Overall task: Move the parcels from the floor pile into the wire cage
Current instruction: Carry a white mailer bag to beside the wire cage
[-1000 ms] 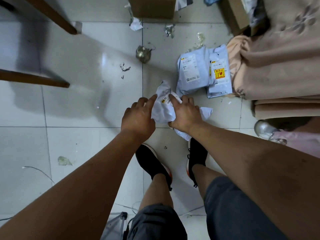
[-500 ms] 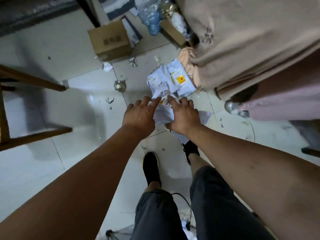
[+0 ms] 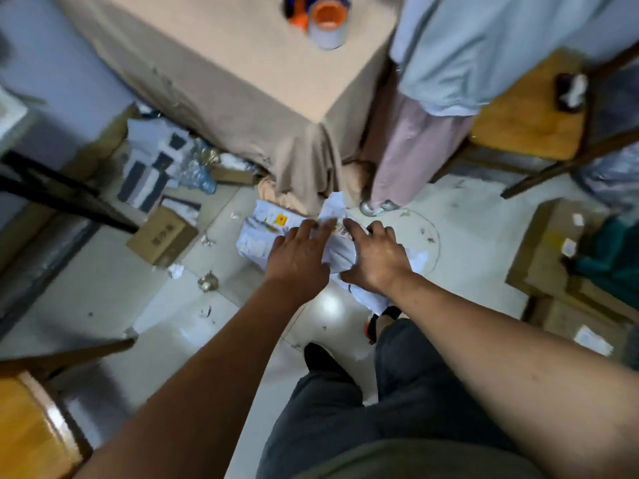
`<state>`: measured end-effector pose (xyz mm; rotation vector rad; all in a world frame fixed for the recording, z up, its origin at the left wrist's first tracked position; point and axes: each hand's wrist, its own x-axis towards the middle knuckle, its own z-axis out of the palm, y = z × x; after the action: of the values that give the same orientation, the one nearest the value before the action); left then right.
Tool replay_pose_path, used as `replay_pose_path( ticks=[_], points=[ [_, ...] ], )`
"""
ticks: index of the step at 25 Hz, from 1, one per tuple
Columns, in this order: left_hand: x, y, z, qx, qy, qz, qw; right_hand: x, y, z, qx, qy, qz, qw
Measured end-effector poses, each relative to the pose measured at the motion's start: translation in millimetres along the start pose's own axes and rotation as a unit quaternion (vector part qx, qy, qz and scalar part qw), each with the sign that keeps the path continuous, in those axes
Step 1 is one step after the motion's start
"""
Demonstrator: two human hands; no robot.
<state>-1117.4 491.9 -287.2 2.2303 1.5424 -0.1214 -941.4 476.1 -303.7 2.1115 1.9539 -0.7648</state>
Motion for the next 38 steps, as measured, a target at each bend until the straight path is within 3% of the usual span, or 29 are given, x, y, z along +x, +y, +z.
replay_pose_path(
  ticks=[5, 10, 15, 19, 22, 31, 35, 38],
  points=[
    [23.3, 122.4, -31.5, 0.019, -0.006, 0.144, 0.989, -71.4, 105.9, -53.9, 0.079, 0.066, 0.110, 0.989],
    [67.2, 250.8, -35.1, 0.088, -0.031, 0.276, 0.957, -127.1, 220.3, -77.4, 0.122, 0.093, 0.215, 0.965],
    [93.8, 371.4, -9.9, 0.132, -0.076, 0.353, 0.923, -182.0, 319.4, -71.8, 0.166, 0.111, 0.291, 0.936],
    [98.5, 460.6, 29.9, 0.179, -0.102, 0.419, 0.884, -228.7, 389.7, -53.5, 0.216, 0.125, 0.375, 0.893],
    [96.9, 529.9, 69.9, 0.230, -0.118, 0.495, 0.830, -268.8, 440.1, -30.0, 0.254, 0.131, 0.446, 0.848],
    [119.3, 676.2, 152.3, 0.294, -0.199, 0.617, 0.703, -332.0, 528.5, 13.7, 0.339, 0.114, 0.585, 0.728],
    [133.6, 737.4, 190.9, 0.292, -0.201, 0.659, 0.663, -343.9, 571.7, 28.1, 0.352, 0.123, 0.628, 0.683],
    [145.9, 777.2, 231.0, 0.297, -0.211, 0.661, 0.656, -348.1, 614.2, 48.9, 0.374, 0.128, 0.637, 0.662]
  ],
)
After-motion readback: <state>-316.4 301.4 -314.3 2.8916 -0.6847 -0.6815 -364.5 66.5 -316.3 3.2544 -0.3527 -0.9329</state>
